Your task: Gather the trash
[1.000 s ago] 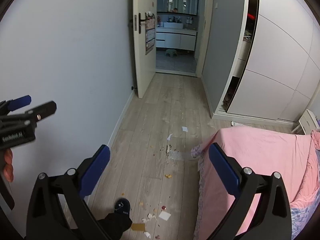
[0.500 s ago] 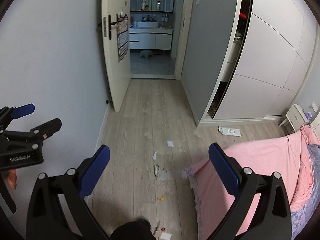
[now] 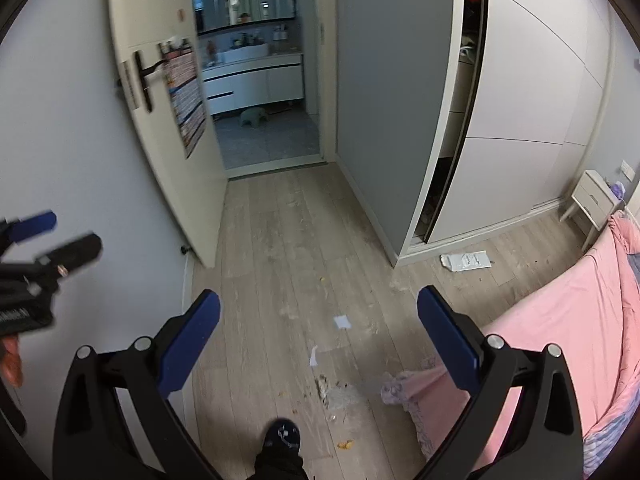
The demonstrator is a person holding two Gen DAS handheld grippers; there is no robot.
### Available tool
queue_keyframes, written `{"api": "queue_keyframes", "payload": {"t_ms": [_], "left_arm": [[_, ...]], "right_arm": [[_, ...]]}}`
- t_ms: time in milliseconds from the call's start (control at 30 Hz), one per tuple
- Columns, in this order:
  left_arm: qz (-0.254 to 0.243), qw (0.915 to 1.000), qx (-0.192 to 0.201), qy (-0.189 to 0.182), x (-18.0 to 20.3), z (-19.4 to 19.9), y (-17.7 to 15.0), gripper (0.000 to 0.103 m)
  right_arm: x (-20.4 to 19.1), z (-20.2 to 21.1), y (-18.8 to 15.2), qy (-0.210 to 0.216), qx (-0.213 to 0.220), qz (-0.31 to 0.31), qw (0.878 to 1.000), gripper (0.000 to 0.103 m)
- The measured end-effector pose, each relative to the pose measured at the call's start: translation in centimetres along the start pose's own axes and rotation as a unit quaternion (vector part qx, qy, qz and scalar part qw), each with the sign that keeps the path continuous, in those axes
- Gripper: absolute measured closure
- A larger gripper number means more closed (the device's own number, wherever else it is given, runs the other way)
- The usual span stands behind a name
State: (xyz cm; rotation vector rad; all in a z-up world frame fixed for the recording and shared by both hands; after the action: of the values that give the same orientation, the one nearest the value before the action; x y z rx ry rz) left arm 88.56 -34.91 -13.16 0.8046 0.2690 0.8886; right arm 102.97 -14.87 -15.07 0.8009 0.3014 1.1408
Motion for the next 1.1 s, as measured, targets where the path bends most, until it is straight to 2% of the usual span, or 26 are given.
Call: {"api": "queue_keyframes", "payload": {"t_ms": [167,300,467,533,567,633,733,833,1000,1100], "left_arm": [[-0.023,0.9994,0.005,-0.027,-1.5,-5.2,6.4,0.006],[-0.050,0.9967,0.002,-0.065,-0.7,-9.5,10.0,0.006],[-0.102,0.9856,0.002,-0.135,0.5,-15.8,14.7,0.006],[-0.129,0.9777,0.002,-0.165,0.8,-18.3,16.7,0.006],[-0.153,0.9709,-0.001,-0.184,1.0,-19.8,18.0,0.006],[-0.180,0.9624,-0.015,-0.203,1.2,-21.5,19.1,0.006],[-0.228,0.9393,-0.028,-0.255,2.2,-23.9,21.5,0.006],[-0.264,0.9220,-0.034,-0.281,3.6,-26.0,22.8,0.006],[-0.289,0.8983,-0.048,-0.328,7.0,-30.1,25.3,0.006],[-0.299,0.8876,-0.056,-0.346,9.5,-32.2,26.3,0.006]], "right_arm": [[0.6,-3.2,4.4,-0.028,0.001,-0.028,0.999,0.007],[1.2,-4.9,6.5,-0.052,-0.002,-0.050,0.997,0.007],[1.7,-9.1,9.2,-0.113,-0.020,-0.091,0.989,0.007],[1.8,-10.5,9.9,-0.138,-0.025,-0.113,0.984,0.007],[1.8,-11.1,10.3,-0.150,-0.028,-0.124,0.980,0.007],[1.9,-12.2,11.2,-0.178,-0.044,-0.159,0.970,0.007],[2.2,-13.2,12.9,-0.202,-0.063,-0.214,0.954,0.007],[2.8,-13.5,14.1,-0.244,-0.070,-0.238,0.938,0.007],[4.8,-14.1,14.6,-0.294,-0.081,-0.272,0.913,0.007],[6.7,-15.0,14.6,-0.314,-0.084,-0.293,0.899,0.007]]}}
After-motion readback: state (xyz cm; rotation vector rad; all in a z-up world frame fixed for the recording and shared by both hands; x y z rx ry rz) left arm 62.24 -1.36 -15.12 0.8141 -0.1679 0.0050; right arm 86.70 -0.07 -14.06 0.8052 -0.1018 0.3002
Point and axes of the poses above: each gripper's, at about its wrist camera, not at the fingertips, and z roughly against the way its jaws point, x to its right, y to its top, the point moved 9 cm from there along -z, roughly the way its jaws point, and after that the axes turned 13 degrees about -y, right-handed, at the moved point
